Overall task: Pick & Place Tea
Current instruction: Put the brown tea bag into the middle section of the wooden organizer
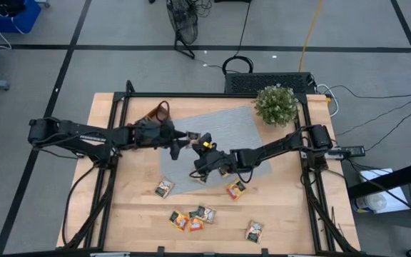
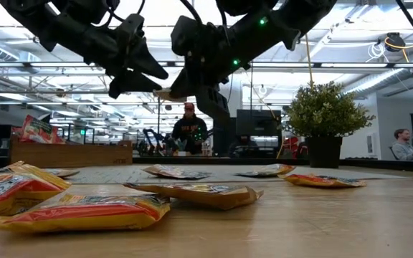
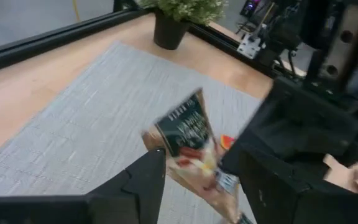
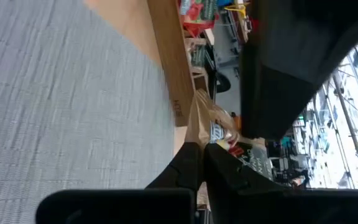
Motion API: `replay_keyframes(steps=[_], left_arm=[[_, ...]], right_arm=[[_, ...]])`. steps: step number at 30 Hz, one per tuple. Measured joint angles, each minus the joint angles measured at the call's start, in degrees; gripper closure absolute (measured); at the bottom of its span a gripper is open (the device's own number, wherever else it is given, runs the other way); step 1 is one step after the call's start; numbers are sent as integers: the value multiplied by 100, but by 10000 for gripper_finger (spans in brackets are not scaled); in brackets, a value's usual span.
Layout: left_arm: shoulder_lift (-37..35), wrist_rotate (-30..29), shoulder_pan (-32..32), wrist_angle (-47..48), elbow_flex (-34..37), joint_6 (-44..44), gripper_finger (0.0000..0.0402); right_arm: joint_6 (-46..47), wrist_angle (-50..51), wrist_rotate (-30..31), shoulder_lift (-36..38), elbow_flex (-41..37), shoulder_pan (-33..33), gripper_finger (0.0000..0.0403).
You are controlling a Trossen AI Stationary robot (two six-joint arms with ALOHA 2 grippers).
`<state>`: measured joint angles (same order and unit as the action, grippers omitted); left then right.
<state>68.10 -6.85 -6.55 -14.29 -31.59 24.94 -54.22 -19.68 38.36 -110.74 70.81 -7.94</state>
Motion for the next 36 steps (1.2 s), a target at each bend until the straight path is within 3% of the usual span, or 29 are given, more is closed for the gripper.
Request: replay_keyframes(steps=[11, 30, 33, 36], left_arm=[[-35, 9, -230, -90, 0, -219, 254], [-35, 432, -271, -52, 0, -75, 260], [-35, 475, -271, -52, 0, -238, 295], [-35, 595, -269, -70, 0, -499, 372]], right_arm=[[90, 22, 62, 0, 0, -104, 400], [-91, -119, 224, 2, 7, -105, 401], [-21, -125, 207, 2, 7, -105, 400], [206, -102, 102, 2, 7, -105, 390]])
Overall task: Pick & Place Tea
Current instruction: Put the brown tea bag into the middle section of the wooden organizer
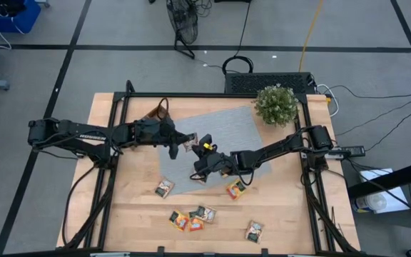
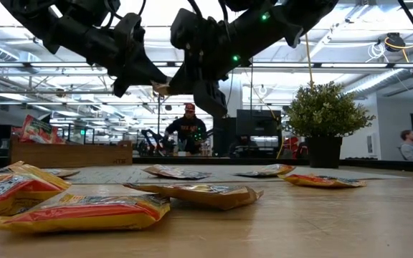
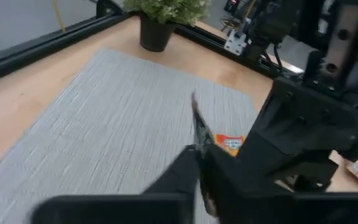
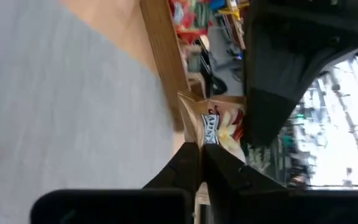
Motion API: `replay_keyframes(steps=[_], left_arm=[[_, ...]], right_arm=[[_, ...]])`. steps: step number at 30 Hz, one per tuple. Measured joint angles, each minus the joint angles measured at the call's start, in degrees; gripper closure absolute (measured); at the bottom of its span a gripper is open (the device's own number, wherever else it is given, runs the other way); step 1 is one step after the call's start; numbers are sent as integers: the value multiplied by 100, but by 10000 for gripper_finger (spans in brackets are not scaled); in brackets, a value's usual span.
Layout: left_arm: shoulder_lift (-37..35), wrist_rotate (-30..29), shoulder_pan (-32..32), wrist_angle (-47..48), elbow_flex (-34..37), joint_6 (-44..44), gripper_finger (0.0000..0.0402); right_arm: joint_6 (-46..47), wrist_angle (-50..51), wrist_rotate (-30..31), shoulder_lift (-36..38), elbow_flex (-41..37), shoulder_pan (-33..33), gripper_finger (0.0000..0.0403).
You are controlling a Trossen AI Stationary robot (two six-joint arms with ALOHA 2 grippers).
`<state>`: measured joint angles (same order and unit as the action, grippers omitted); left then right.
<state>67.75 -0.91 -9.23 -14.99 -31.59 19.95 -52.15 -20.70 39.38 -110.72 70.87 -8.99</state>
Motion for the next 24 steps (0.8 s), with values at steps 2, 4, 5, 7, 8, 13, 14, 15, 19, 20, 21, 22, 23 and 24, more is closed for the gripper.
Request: replay_keyframes(steps=[2, 4, 5, 7, 8, 13, 14, 15, 19, 20, 21, 22, 23, 24], left_arm=[[-2, -2, -6, -14, 0, -209, 390], [-2, -104, -17, 47, -9, -477, 395], [-2, -203, -35, 77, -25, -561, 397], [-9, -427, -77, 117, -57, -707, 397], [-34, -559, -94, 155, -61, -800, 398], [-398, -1276, -179, 859, -73, -1223, 399], [-531, -1547, -179, 1139, -72, -1286, 399], [-677, -1818, -177, 1403, -72, -1338, 399], [-1351, -2580, -179, 2685, -54, -1353, 400], [-1521, -2754, -179, 2843, 0, -1327, 400], [-1706, -2911, -190, 2933, 96, -1288, 400], [-1890, -3045, -217, 2987, 226, -1255, 400], [-2085, -3114, -256, 2983, 378, -1187, 400], [-2286, -3124, -315, 2972, 533, -1091, 400]], right_arm=[[282, 10, -175, 0, 0, 1, 381], [651, 35, -340, 0, 0, 11, 369], [836, 50, -404, 2, 0, 10, 362], [1203, 178, -752, 2, 0, 2, 345], [1463, 226, -929, 2, 0, -4, 335], [2647, 508, -1213, 2, 0, 0, 267], [2742, 621, -1127, 2, 0, 0, 255], [2796, 729, -994, 2, 0, 0, 244], [2817, 982, -443, 9, 0, 27, 216], [2823, 1018, -385, 9, 0, 42, 213], [2834, 1043, -361, 9, 0, 67, 211], [2832, 1052, -362, 9, 0, 85, 210], [2828, 1042, -361, 9, 0, 113, 210], [2786, 1025, -359, 9, 0, 129, 210]])
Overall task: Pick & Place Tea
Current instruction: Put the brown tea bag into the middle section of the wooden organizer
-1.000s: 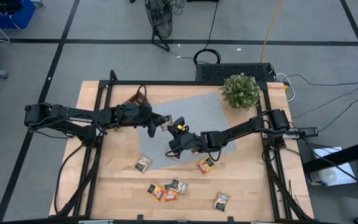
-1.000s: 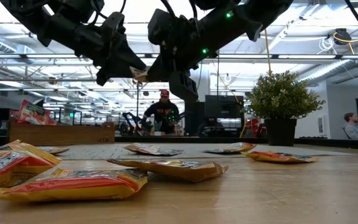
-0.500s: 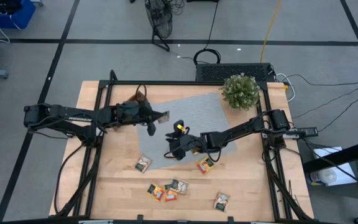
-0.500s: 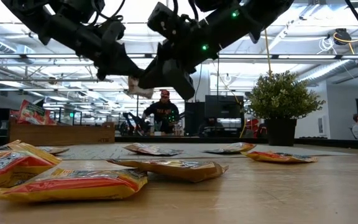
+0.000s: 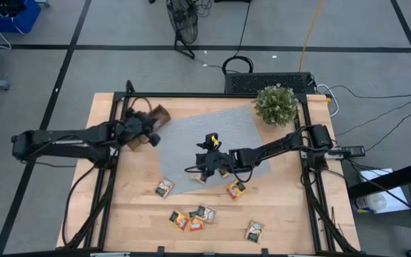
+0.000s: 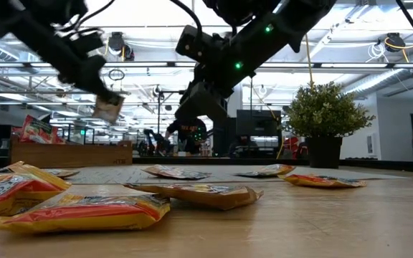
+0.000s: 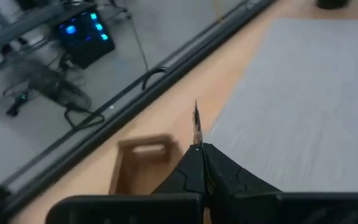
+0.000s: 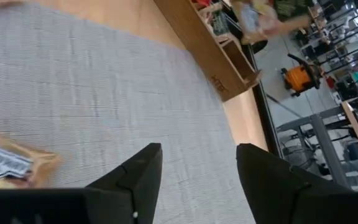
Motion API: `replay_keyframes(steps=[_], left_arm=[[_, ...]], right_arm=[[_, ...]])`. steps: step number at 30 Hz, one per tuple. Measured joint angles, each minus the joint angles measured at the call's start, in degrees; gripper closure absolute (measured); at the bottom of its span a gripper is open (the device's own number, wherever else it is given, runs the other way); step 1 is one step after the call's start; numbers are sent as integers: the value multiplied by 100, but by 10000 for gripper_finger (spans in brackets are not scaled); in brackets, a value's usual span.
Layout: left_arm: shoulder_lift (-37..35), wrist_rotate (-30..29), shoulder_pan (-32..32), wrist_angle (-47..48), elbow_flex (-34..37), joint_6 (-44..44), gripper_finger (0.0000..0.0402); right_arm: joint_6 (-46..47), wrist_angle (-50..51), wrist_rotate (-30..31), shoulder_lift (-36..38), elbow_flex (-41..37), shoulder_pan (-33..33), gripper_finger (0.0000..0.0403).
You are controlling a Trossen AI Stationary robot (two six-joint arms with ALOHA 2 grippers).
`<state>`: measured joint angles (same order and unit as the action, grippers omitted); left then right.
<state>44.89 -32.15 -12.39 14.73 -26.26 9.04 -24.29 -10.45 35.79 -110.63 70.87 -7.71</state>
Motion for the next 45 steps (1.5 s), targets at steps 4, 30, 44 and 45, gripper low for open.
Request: replay_keyframes(steps=[4, 30, 44, 45], left_arm=[[-704, 47, -225, 21, 656, 423, 401], [-1410, -167, -950, -1276, 2350, -99, 394], [-1406, -251, -950, -1204, 2337, 306, 275], [-1406, -250, -948, -1196, 2328, 310, 265]], right_arm=[[-101, 11, -3, 0, 0, 95, 216], [-164, 1, -478, 0, 0, 247, 222], [-197, 3, -462, 0, -2, 247, 222], [-208, 3, -460, 0, -2, 247, 222]])
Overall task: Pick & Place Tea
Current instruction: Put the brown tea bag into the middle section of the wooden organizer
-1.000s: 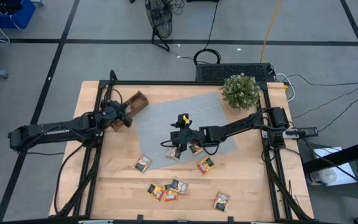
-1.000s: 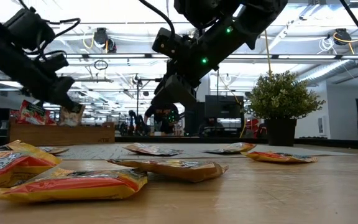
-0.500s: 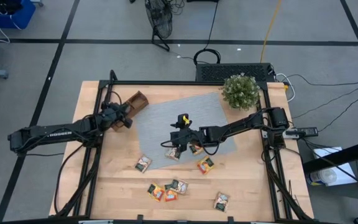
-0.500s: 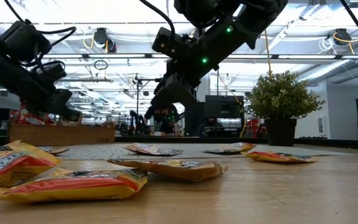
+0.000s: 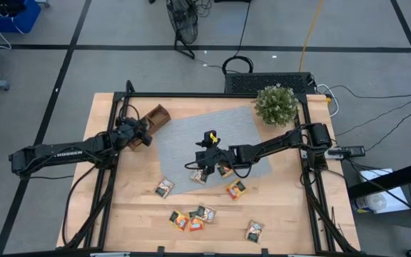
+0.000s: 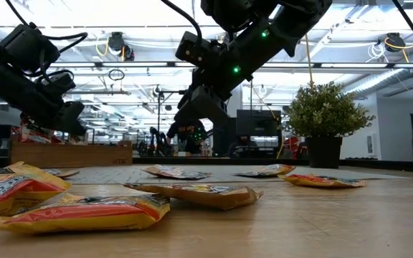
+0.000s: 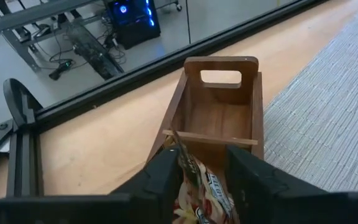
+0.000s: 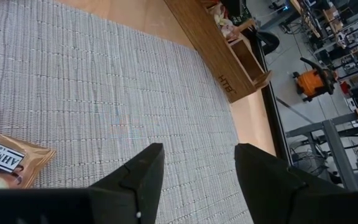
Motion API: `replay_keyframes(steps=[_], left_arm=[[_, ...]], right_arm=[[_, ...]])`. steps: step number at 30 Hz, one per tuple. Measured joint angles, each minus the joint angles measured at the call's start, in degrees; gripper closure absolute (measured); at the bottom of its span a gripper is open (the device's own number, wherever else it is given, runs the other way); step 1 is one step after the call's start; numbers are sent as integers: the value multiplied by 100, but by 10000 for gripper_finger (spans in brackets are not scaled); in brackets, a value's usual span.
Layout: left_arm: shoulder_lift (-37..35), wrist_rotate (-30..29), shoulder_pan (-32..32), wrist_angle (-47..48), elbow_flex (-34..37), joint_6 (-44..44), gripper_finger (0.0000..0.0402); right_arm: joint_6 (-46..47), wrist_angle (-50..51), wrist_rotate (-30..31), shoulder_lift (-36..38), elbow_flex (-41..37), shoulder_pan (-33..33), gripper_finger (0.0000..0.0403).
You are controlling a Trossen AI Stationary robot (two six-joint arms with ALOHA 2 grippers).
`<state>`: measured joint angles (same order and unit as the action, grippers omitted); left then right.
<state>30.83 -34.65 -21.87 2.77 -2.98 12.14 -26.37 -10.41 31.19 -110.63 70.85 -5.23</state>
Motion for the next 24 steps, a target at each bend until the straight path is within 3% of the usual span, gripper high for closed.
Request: replay_keyframes(steps=[5, 11, 17, 20, 24], left_arm=[[0, 6, 2, 175, -432, -29, 230], [0, 27, 2, 1122, -1258, -20, 220], [180, 1360, -21, 2074, -2054, 724, 221], [662, 1528, -32, 2776, -2624, 1088, 241], [1787, 1625, -163, 3891, -3490, 1349, 312]], right_arm=[[0, 20, 8, 0, 0, 0, 222], [33, 357, 28, 79, -7, 0, 222], [410, 1088, 29, 643, -9, 4, 222], [501, 1389, 7, 921, -33, 4, 222], [490, 1397, 21, 1407, -334, 9, 222]])
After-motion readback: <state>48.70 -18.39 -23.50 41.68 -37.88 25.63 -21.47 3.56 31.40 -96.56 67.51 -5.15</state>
